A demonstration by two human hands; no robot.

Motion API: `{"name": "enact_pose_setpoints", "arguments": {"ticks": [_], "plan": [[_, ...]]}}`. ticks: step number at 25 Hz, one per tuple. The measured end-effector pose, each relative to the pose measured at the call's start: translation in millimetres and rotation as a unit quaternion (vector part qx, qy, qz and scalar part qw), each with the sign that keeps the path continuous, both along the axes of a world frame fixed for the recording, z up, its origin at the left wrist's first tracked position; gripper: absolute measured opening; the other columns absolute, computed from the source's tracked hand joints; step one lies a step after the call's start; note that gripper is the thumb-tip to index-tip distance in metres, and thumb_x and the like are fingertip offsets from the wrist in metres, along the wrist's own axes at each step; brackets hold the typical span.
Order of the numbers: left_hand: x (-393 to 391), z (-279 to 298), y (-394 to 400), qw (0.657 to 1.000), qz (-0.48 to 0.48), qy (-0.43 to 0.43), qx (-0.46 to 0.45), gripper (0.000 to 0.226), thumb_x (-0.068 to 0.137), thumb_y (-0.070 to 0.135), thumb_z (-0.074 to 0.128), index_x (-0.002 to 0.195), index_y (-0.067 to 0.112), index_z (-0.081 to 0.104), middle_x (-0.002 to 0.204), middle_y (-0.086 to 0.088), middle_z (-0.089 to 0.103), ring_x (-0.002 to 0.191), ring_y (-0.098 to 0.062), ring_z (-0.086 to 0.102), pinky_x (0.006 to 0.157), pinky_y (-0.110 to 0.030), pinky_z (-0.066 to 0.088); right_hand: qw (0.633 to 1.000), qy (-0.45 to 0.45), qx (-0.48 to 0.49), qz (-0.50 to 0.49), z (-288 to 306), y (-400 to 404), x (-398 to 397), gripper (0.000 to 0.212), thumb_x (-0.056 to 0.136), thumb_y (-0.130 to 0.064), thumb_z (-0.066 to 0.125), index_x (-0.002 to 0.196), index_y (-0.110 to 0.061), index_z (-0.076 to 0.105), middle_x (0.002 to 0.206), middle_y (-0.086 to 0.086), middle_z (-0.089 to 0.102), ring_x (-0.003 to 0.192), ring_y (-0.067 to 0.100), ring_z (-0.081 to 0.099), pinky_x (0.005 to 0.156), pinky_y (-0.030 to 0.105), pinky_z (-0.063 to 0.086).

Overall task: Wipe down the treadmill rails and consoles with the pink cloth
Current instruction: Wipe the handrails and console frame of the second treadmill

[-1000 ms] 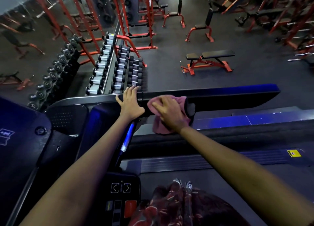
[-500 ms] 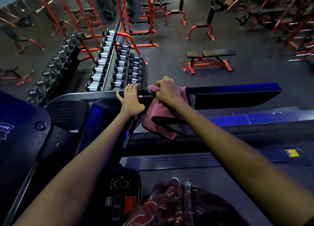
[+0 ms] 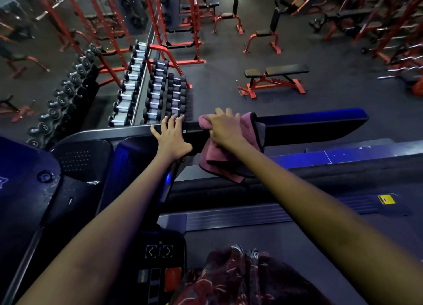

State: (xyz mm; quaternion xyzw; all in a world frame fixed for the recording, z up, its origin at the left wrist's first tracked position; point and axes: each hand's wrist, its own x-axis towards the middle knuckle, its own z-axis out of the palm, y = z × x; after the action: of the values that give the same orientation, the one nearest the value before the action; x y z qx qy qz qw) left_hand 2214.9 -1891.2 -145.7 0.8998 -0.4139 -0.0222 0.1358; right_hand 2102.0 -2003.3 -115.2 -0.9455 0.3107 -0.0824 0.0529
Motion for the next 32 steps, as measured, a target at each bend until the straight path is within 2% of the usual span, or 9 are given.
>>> {"name": "enact_pose_setpoints", "arguments": {"ticks": [3,6,8,13,16,21,24,28,32], "plan": [[0,-3,0,1.000,-0.011,-0.024,0.004,0.084,0.068,0.025,0.061,0.143,0.012,0.026,0.151,-0.009,0.022,0.142,-0.030,0.010,0.109,-0.060,0.004,0.999,0.001,-0.018,0.042,-6,16,14,0.047,0.088,-0.015,0.047,0.133,-0.030,0.047,0.127,0.003,0.051,0.115,0.030,0.045,0.095,0.043,0.034],[-4,-5,-1,0.989,-0.114,-0.087,0.035,0.092,0.066,0.036,0.055,0.145,0.005,0.022,0.152,-0.012,0.021,0.143,-0.027,0.013,0.112,-0.051,0.003,0.992,0.018,-0.028,0.121,-10,-2,-13,0.051,0.089,-0.022,0.047,0.138,-0.033,0.040,0.135,0.000,0.046,0.119,0.027,0.044,0.095,0.041,0.032],[-7,-6,-2,0.983,-0.142,-0.099,0.055,0.095,0.070,0.033,0.063,0.147,0.003,0.014,0.154,-0.012,0.017,0.144,-0.024,0.010,0.114,-0.046,0.002,0.995,0.019,-0.017,0.097,-11,-28,-39,0.050,0.089,-0.022,0.049,0.137,-0.032,0.042,0.134,0.001,0.047,0.118,0.027,0.044,0.096,0.042,0.032],[-5,-4,-4,0.986,-0.130,-0.089,0.062,0.103,0.070,0.038,0.070,0.148,0.007,0.011,0.155,-0.009,0.015,0.144,-0.023,0.008,0.113,-0.048,0.004,0.996,0.065,0.042,-0.042,4,-59,-35,0.033,0.089,-0.018,0.046,0.121,-0.018,0.052,0.122,0.011,0.049,0.117,0.033,0.045,0.100,0.054,0.034],[-6,-5,-5,0.985,-0.131,-0.092,0.060,0.102,0.069,0.039,0.071,0.148,0.007,0.014,0.154,-0.010,0.018,0.143,-0.024,0.011,0.113,-0.047,0.004,0.995,0.093,0.035,0.002,7,-44,-16,0.033,0.090,-0.015,0.043,0.122,-0.015,0.049,0.125,0.013,0.047,0.118,0.034,0.044,0.099,0.054,0.034],[-5,-6,-5,0.986,-0.129,-0.091,0.062,0.101,0.069,0.040,0.073,0.147,0.008,0.017,0.150,-0.009,0.025,0.142,-0.026,0.016,0.113,-0.048,0.006,0.991,0.009,0.025,0.132,-7,-69,-72,0.046,0.090,-0.017,0.049,0.136,-0.022,0.047,0.131,0.007,0.049,0.117,0.028,0.045,0.099,0.045,0.036],[-5,-6,-5,0.985,-0.130,-0.096,0.066,0.103,0.069,0.041,0.073,0.147,0.007,0.015,0.151,-0.010,0.024,0.142,-0.026,0.015,0.113,-0.048,0.005,0.998,0.012,0.044,0.038,-6,-104,-97,0.037,0.091,-0.019,0.046,0.128,-0.022,0.053,0.125,0.008,0.053,0.115,0.029,0.047,0.099,0.048,0.037],[-8,-3,-8,0.986,-0.117,-0.082,0.088,0.107,0.069,0.047,0.072,0.147,0.006,0.012,0.151,-0.011,0.021,0.141,-0.027,0.013,0.113,-0.050,0.003,0.993,0.068,0.037,-0.092,7,-101,-60,0.027,0.089,-0.022,0.047,0.111,-0.017,0.061,0.121,0.011,0.056,0.114,0.032,0.050,0.095,0.044,0.039],[-20,5,-18,0.989,-0.081,-0.053,0.109,0.104,0.072,0.056,0.066,0.145,0.003,0.014,0.149,-0.015,0.020,0.139,-0.031,0.013,0.112,-0.054,0.002,0.998,0.040,0.050,0.028,1,-79,-45,0.035,0.086,-0.014,0.047,0.118,-0.016,0.059,0.120,0.013,0.055,0.112,0.033,0.050,0.093,0.044,0.040]]}}
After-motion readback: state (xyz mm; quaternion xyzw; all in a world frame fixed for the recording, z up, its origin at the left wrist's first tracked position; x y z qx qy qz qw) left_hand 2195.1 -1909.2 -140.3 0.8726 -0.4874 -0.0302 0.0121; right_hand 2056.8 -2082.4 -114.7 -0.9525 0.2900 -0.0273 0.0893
